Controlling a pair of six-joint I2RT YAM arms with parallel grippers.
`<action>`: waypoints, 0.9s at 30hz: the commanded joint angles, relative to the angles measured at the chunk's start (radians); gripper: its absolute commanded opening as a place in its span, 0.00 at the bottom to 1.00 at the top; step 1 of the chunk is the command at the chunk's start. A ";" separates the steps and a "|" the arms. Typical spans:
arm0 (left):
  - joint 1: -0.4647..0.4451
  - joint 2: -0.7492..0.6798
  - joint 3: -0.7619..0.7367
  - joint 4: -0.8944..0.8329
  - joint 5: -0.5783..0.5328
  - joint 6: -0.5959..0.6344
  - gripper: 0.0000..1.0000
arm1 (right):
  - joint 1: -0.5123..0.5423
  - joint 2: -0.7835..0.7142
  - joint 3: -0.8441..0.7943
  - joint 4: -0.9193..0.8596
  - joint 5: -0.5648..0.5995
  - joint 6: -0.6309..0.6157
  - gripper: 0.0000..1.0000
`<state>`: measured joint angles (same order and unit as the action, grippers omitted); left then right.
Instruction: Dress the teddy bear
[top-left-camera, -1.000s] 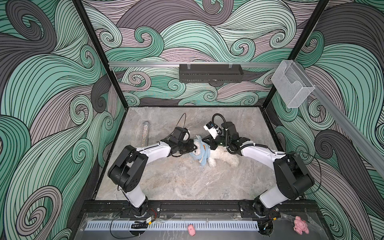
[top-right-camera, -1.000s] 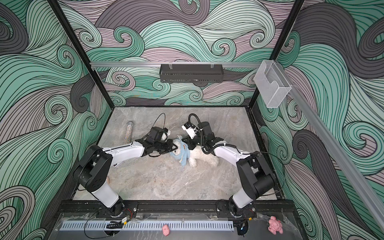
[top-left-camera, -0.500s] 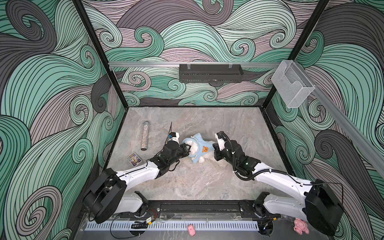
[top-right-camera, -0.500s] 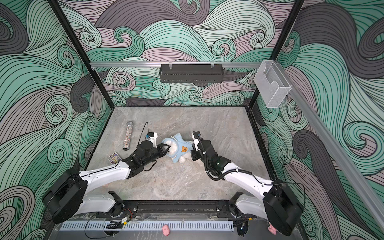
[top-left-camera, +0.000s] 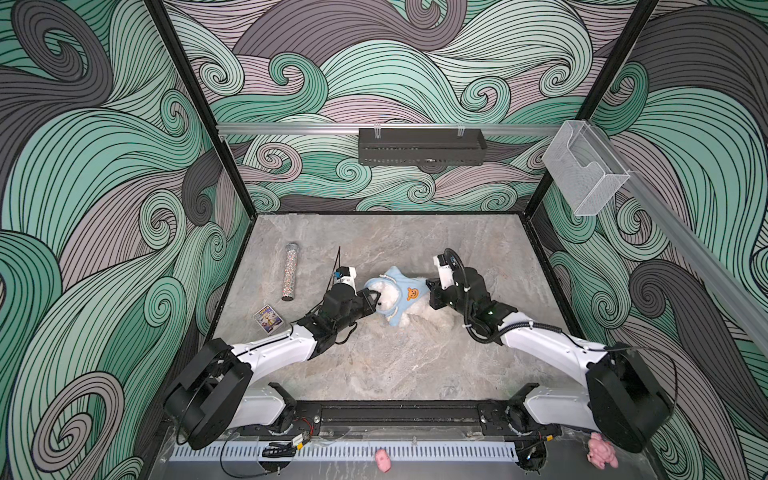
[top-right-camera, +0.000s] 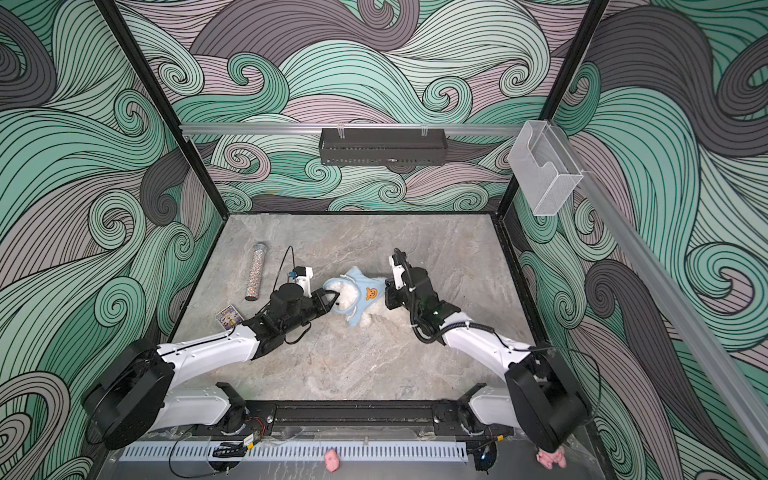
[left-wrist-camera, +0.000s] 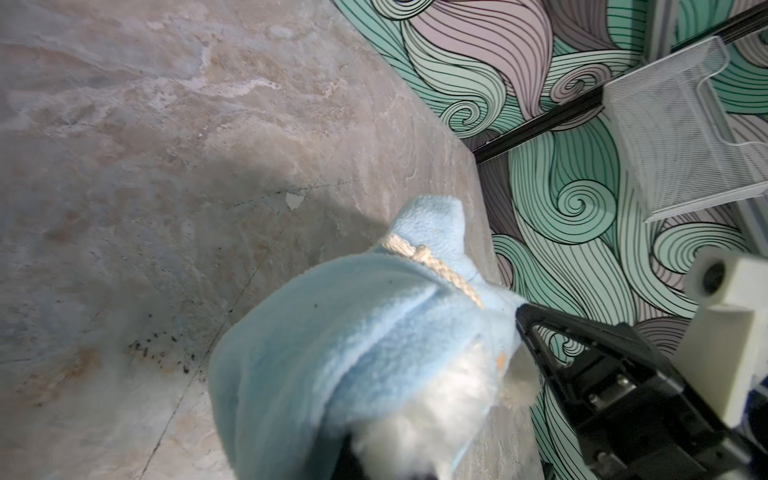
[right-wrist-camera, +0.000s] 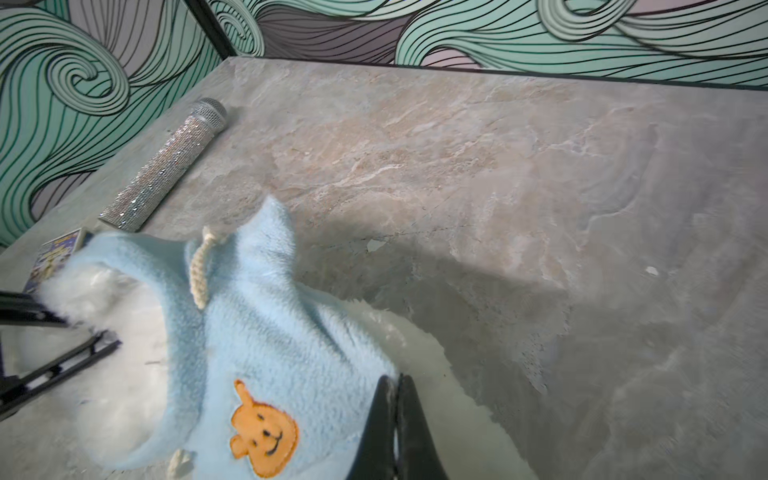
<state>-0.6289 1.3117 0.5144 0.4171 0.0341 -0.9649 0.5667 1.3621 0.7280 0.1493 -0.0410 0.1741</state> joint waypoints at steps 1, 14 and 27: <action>0.047 0.028 0.041 -0.152 -0.021 -0.127 0.00 | -0.053 0.096 0.157 -0.245 -0.115 -0.079 0.00; 0.113 -0.110 0.097 -0.299 0.075 -0.470 0.00 | 0.072 -0.156 0.164 -0.324 -0.073 -0.163 0.50; 0.208 -0.040 0.079 -0.172 0.436 -0.710 0.00 | 0.147 -0.027 -0.110 0.042 -0.276 -0.046 0.36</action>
<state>-0.4347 1.2518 0.5735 0.1715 0.3279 -1.6005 0.7143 1.3243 0.6140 0.0692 -0.2790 0.1131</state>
